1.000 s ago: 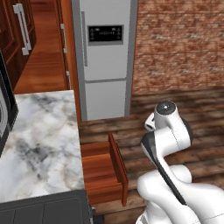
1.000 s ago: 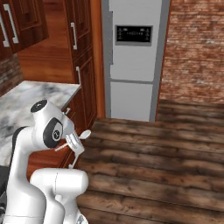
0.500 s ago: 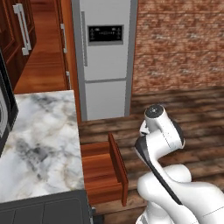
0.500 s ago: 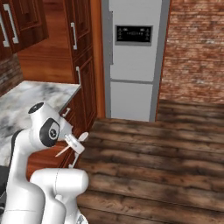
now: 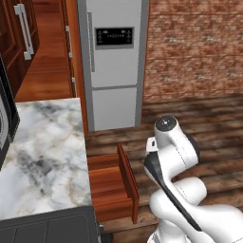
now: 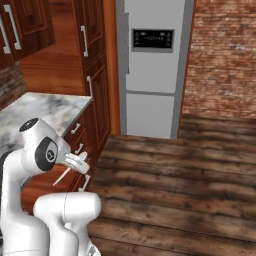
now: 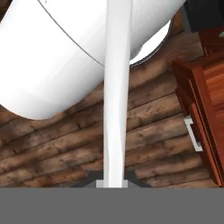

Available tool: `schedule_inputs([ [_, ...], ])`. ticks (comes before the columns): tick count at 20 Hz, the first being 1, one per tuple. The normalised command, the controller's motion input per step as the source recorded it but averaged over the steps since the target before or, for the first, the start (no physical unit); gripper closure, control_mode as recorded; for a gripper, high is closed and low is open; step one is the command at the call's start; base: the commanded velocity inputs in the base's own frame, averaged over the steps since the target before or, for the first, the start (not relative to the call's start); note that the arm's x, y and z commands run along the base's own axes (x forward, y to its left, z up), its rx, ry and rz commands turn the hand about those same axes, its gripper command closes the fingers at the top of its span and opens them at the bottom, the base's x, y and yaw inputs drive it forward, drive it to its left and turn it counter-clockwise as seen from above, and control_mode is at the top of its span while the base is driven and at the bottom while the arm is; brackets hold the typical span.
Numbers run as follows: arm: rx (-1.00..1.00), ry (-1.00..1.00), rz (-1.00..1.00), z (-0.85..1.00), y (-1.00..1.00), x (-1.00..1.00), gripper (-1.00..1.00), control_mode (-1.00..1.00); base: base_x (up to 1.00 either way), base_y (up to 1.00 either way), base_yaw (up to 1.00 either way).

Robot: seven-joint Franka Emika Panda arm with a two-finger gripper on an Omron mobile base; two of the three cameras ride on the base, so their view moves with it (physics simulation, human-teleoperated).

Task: Organize the utensils by type. Pick up the wooden spoons from the counter and place them in the open cabinet. Then pick up the metallic utensils from the counter and place them in the open drawer.

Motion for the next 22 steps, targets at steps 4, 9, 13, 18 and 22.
schedule_inputs([
  [4, 0.16, -0.21, 0.2, -0.17, 0.39, -0.22, 1.0, -1.0, 0.0, 0.0, 0.0],
  [9, 0.16, -0.05, 0.22, -0.04, 0.47, 0.0, 1.0, -1.0, 0.0, 0.0, 0.0],
  [13, 0.12, 0.0, 0.23, -0.18, 0.53, 0.0, 1.0, -1.0, 0.0, 0.0, 0.0],
  [18, 0.05, 0.01, 0.22, -0.23, 0.49, 0.04, 1.0, -1.0, 0.0, 0.0, 0.0],
  [22, 0.0, 0.11, 0.16, -0.13, 0.37, 0.24, 1.0, -1.0, 0.0, 0.0, 0.0],
])
